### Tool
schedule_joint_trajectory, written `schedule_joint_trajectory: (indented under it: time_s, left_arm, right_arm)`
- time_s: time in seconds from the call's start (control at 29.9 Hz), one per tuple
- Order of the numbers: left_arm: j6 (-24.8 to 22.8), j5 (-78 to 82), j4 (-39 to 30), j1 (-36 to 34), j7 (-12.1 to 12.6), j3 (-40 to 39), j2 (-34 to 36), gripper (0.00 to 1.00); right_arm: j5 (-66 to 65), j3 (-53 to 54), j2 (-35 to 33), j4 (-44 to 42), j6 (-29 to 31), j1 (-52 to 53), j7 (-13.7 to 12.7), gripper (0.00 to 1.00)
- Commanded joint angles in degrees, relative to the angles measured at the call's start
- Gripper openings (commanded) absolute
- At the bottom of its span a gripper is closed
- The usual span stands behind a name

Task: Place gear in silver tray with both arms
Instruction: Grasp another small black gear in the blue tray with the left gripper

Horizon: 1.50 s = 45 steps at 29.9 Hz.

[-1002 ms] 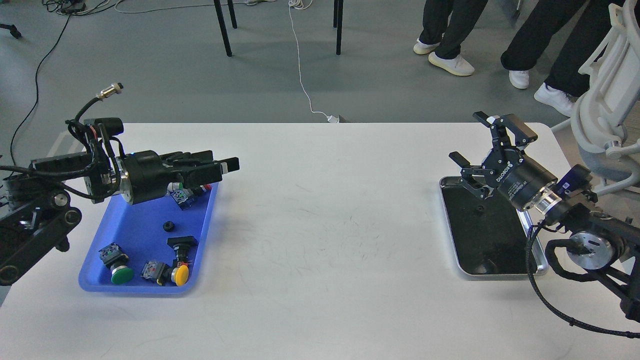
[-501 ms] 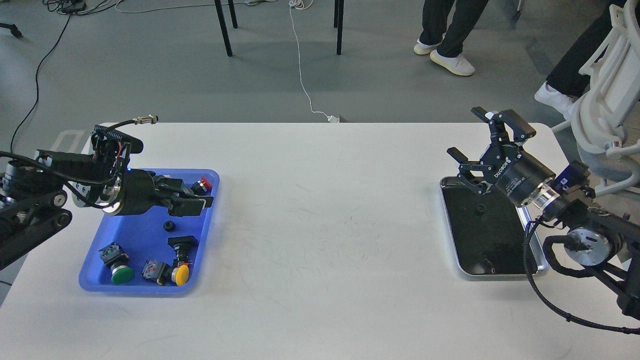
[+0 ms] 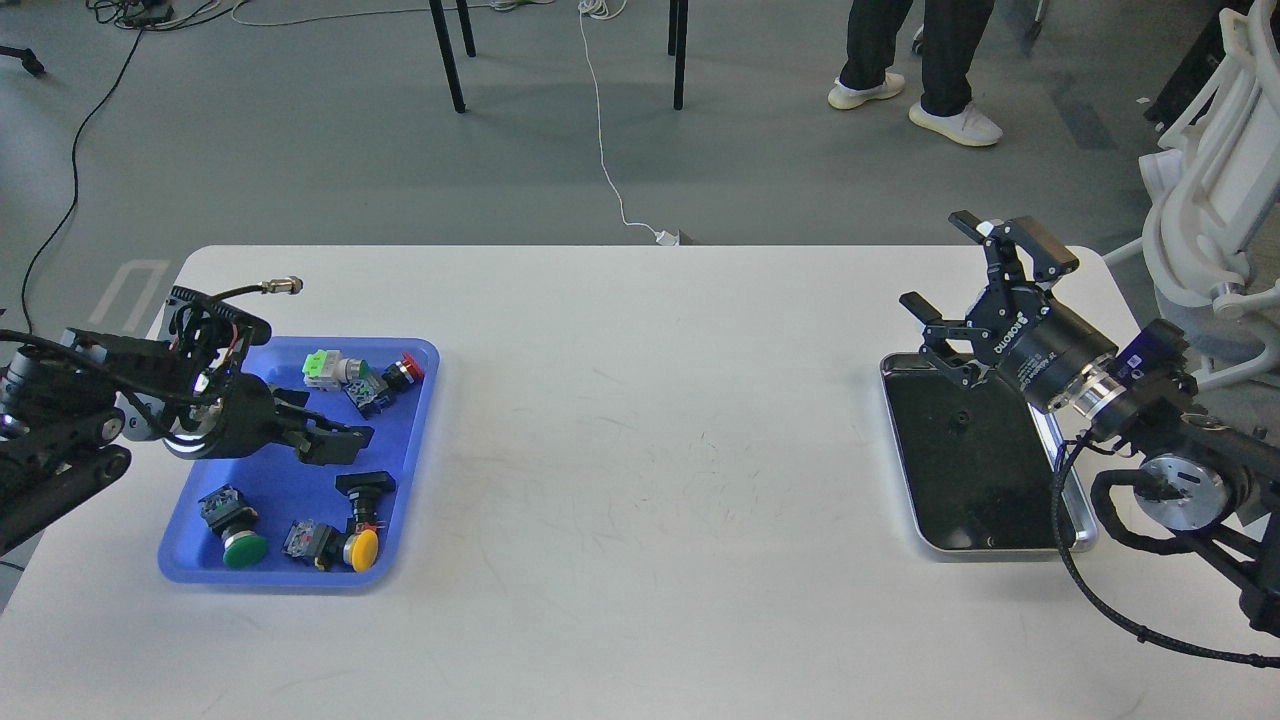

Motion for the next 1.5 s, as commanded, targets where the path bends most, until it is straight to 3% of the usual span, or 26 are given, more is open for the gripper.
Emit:
schedule_joint_trajectory:
  time_s: [0.0, 0.2, 0.43, 0.67, 1.37, 1.4, 1.47]
  left_arm:
    - [0.0, -0.01, 0.95, 0.05, -0.1, 0.0, -0.33, 0.92]
    - [0.0, -0.1, 0.87, 0.05, -0.01, 0.88, -1.83, 0.84]
    - [0.0, -0.01, 0.87, 0.14, -0.1, 1.59, -2.8, 0.83]
    - [0.0, 0.08, 1.39, 0.23, -0.01, 2.02, -2.8, 0.72]
    - [0.0, 0.08, 2.8, 0.23, -0.1, 3.17, -3.06, 0.7]
    - [0.0, 0.08, 2.97, 0.23, -0.1, 3.17, -3.06, 0.66]
    - [0.0, 0.08, 3.67, 0.23, -0.01, 3.17, -3.15, 0.49]
  right_arm:
    - [0.0, -0.01, 0.0, 0.0, 0.0, 0.05, 0.0, 0.97]
    - [0.0, 0.07, 0.18, 0.0, 0.0, 0.05, 0.0, 0.97]
    - [0.0, 0.07, 0.18, 0.0, 0.0, -0.03, 0.0, 0.97]
    - [0.0, 0.16, 0.26, -0.09, 0.0, -0.03, 0.0, 0.97]
    - [0.0, 0.16, 0.53, -0.09, -0.08, -0.03, 0.0, 0.97]
    - [0.0, 0.16, 0.53, -0.09, -0.08, -0.03, 0.0, 0.97]
    - [0.0, 0.16, 0.53, -0.09, -0.08, -0.03, 0.0, 0.97]
